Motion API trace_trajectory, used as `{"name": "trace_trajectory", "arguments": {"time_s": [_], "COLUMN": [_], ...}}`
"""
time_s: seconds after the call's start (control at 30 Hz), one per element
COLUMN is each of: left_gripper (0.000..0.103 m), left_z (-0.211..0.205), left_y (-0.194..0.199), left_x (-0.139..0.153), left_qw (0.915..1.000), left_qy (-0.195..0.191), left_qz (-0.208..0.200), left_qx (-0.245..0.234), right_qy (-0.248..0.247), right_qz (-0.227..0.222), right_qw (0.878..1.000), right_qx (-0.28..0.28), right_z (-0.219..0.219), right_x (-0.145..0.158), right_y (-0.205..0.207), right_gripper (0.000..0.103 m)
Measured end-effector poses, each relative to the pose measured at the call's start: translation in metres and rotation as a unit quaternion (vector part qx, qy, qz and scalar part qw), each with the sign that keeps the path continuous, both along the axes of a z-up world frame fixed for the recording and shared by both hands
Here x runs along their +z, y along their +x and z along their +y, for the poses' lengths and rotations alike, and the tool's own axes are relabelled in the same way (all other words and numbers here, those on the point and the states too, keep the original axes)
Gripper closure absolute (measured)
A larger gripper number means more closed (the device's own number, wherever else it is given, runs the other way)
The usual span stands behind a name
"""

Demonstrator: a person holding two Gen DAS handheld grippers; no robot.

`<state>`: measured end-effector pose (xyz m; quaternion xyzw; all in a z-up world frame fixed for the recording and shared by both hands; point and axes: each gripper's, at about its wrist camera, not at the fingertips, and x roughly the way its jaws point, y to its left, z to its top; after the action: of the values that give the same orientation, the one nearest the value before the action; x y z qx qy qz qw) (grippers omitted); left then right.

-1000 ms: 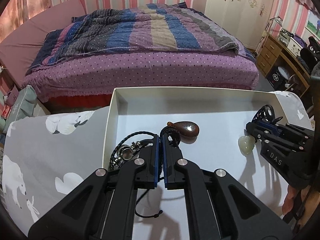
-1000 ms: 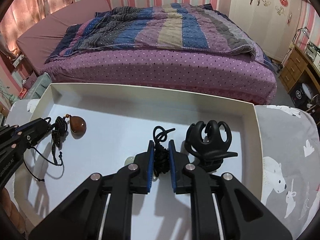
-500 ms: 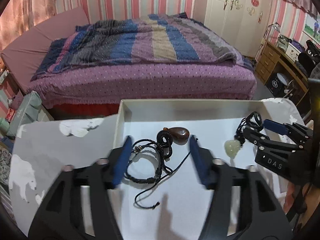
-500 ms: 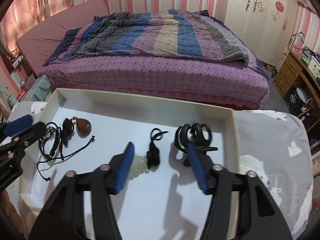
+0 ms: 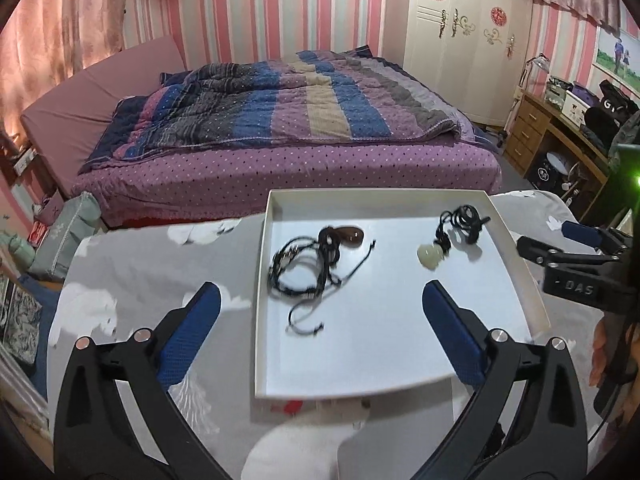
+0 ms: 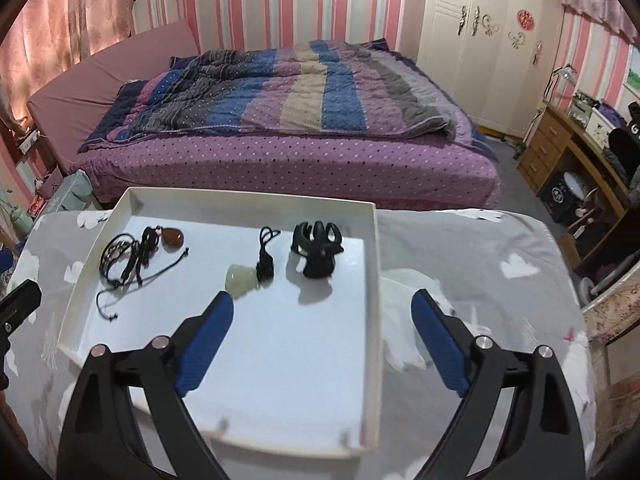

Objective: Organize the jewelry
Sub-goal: 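Lift both open tools away from the white tray, then move both open tools back over the duvet toward the remaining jewelry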

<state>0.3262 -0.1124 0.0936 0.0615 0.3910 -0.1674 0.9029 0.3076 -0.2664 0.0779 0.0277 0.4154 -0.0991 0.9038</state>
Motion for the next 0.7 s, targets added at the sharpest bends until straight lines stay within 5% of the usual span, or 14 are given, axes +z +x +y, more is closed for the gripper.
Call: {"name": "trace_trajectory", "arguments": {"time_s": [0.3,0.7], "left_gripper": [0.003,0.003], "left_z": [0.035,0.056], "left_y": [-0.048,-0.099], "left_x": [0.011,0.043], "left_qw": [0.9996,0.9996], "left_qy": [0.013,-0.005], "left_qz": [0.002,-0.020], "left_qx": [0.024,0.021], "right_qy": [0.050,0.029], "right_qz": [-0.017,-0.038], "right_qw": [0.999,0.999], "right_qx": [0.003,-0.024], "right_z": [-0.009,-0.026], "right_x": [0.037,0.107], "right_y": [-0.073,-0.155], "right_gripper": [0.012,0.012]}}
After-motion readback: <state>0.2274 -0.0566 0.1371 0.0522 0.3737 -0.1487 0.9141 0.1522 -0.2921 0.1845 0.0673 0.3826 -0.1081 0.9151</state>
